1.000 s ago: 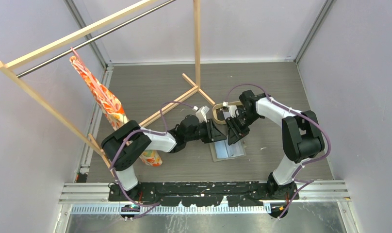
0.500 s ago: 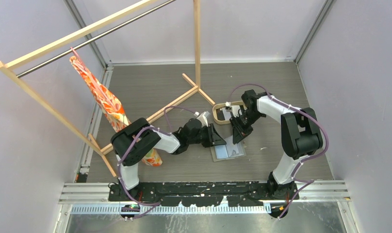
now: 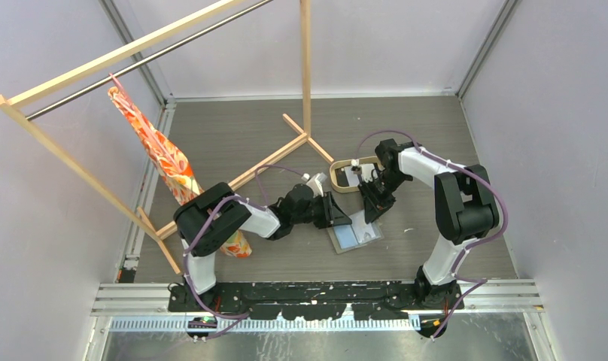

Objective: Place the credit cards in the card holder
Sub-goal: Turn over the card slot in the card holder.

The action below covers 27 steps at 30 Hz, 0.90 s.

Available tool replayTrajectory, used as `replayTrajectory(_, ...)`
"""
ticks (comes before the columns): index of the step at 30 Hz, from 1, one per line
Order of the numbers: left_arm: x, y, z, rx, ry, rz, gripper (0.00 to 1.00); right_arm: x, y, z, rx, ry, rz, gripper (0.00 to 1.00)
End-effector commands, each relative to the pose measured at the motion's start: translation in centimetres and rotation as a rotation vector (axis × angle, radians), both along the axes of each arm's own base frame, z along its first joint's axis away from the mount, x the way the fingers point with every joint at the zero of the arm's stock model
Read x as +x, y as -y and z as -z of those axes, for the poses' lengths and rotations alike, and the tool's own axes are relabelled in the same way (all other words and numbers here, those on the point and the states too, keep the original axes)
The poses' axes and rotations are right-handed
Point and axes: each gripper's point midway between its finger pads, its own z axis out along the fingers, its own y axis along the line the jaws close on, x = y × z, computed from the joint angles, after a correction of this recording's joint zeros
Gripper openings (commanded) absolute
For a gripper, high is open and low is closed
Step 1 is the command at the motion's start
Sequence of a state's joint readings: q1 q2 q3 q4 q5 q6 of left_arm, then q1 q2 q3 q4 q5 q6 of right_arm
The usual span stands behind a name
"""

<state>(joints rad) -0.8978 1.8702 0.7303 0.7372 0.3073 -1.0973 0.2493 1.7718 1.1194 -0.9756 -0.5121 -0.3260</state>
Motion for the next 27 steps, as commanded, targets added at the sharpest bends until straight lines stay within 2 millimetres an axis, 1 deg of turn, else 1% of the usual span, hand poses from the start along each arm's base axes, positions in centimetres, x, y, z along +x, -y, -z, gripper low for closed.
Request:
replayTrajectory(1, 0.2, 1.2, -1.5, -0.056, 0.035, 0.016, 0.28, 0.9, 0.4, -0.7, -0.015, 0.05, -0.012, 0.25)
replayTrajectory(6, -0.3, 1.3, -1.4, -0.054, 0.029, 0.023, 0.28, 0.1, -1.2, -2.3, 0.118, 0.005, -0.026, 0.26)
replayTrajectory(9, -0.5, 1.4, -1.2, -0.054, 0.023, 0.029, 0.28, 0.1, -1.4, -2.4, 0.128, 0.003, -0.023, 0.26)
replayTrajectory(12, -0.7, 1.7, -1.0, -0.055, 0.017, 0.033, 0.28, 0.6, -0.3, -1.4, 0.05, 0.026, -0.006, 0.22)
replayTrajectory(14, -0.7, 1.8, -0.9, -0.053, 0.013, 0.031, 0.28, 1.4, 0.8, -0.5, -0.032, 0.067, 0.01, 0.21)
replayTrajectory(16, -0.6, 1.8, -0.8, -0.052, 0.014, 0.031, 0.28, 1.7, 1.6, 0.1, -0.083, 0.084, 0.011, 0.21)
replayTrajectory(22, -0.6, 2.0, -0.9, -0.047, 0.015, 0.036, 0.28, 1.7, 2.3, 0.8, -0.131, 0.076, -0.002, 0.21)
replayTrajectory(24, -0.6, 2.1, -0.9, -0.044, 0.018, 0.037, 0.28, 1.7, 2.2, 0.7, -0.125, 0.078, -0.003, 0.22)
replayTrajectory(27, -0.6, 2.1, -1.0, -0.032, 0.022, 0.037, 0.28, 1.9, 1.9, -0.2, -0.099, 0.107, -0.004, 0.23)
